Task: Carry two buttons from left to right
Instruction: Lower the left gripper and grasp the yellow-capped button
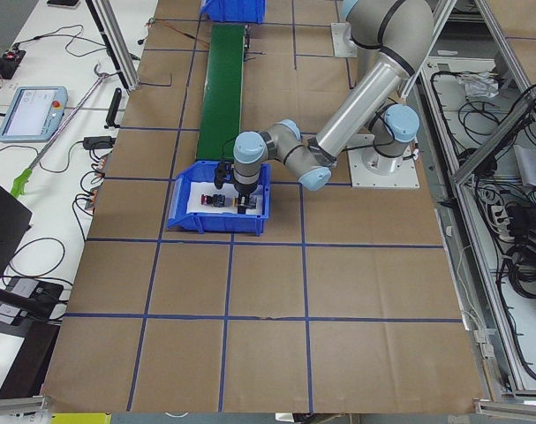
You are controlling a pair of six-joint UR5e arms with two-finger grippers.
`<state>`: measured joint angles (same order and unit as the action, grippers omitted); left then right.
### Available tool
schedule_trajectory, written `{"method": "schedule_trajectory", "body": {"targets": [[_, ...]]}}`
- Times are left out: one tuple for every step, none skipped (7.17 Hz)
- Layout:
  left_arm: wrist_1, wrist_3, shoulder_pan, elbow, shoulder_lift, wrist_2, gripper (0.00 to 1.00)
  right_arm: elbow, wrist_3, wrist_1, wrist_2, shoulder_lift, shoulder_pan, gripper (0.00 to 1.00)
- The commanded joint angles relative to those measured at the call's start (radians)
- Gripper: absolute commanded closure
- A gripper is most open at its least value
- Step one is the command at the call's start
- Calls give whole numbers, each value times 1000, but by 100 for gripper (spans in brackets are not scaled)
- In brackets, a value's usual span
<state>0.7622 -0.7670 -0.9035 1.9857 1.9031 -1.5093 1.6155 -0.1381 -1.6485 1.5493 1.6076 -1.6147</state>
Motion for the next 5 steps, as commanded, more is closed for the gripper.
{"method": "schedule_trajectory", "body": {"targets": [[0,58,0,-7,-4,0,74,1,0,-1,0,0,-1,0],[2,63,0,-16,-3,-3,83,1,0,-1,0,0,-1,0],[9,86,-6,-40,-27,-3,84,0,0,1,0,0,-1,0],[63,84,-8,-95,-47,-5,84,0,0,1,0,0,-1,0],[182,84,-8,-172,-73,-5,84,-3,0,1,0,0,-1,0]]}}
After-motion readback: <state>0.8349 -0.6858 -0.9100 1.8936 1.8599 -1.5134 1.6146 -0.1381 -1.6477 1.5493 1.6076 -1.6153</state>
